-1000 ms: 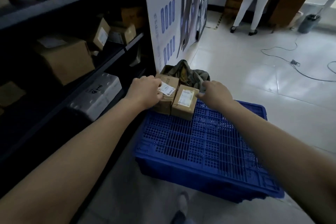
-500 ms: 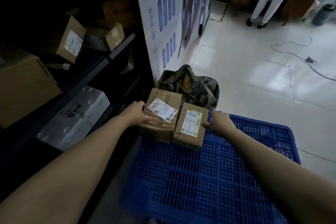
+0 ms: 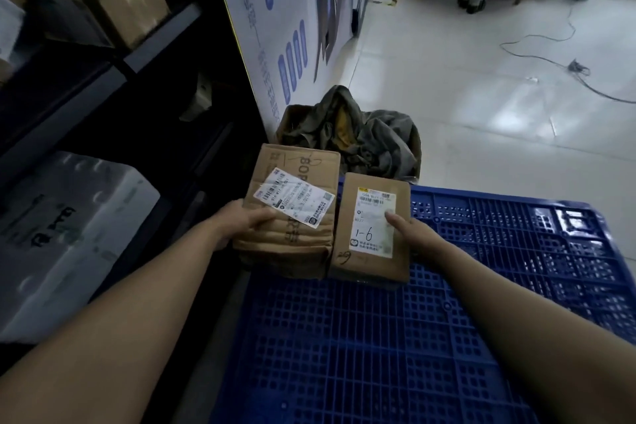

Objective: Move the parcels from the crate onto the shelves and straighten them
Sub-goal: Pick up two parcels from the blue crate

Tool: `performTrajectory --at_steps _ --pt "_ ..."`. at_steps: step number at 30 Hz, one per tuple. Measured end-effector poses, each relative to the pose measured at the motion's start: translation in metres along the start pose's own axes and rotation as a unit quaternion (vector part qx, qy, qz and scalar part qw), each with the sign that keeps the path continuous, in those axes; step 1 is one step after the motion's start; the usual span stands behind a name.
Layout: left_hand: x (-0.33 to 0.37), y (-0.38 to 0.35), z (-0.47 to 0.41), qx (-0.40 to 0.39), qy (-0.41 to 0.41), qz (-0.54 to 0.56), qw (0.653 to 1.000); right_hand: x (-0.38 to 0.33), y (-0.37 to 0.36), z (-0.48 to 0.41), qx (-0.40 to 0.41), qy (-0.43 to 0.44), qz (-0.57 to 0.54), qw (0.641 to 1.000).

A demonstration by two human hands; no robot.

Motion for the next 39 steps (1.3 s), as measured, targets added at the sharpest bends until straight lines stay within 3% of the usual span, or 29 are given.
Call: performTrajectory --at_steps 6,13,18,23,31,39 --pt "-0.005 -0.007 -0.012 -0.035 0.007 0.113 0.993 0.016 -0.012 -0.019 -0.034 -0.002 -0.188 0.982" --pt "0.007 0.025 0.016 -0.039 -0.034 0.146 0.988 0.002 -0.015 0.006 -0.045 0.04 -0.2 0.978" --pt "0.052 0.055 0.075 -0.015 -0.059 0.164 0.985 -0.057 -0.014 0.053 -0.083 0.099 -0.225 0.966" --pt "0.098 0.101 0.159 -0.05 -0.058 0.176 0.981 -0.122 -0.005 0.115 -0.107 0.156 -0.18 0.965" --pt "0.149 0.149 0.314 0.069 -0.151 0.248 0.954 -0.198 -0.01 0.221 -0.199 0.188 -0.195 0.942" --pt "0.091 0.152 0.489 0.211 -0.146 0.313 0.914 -0.22 -0.073 0.32 -0.352 0.193 -0.114 0.909"
Point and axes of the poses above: each hand's wrist, its own z-axis away from the middle knuckle, its own y-axis out of the back of the hand, x = y × z, the point moved 2 cm from there along -z, towards the middle knuckle, and after that the axes turned 10 degrees about -z, right-handed, at the moved point
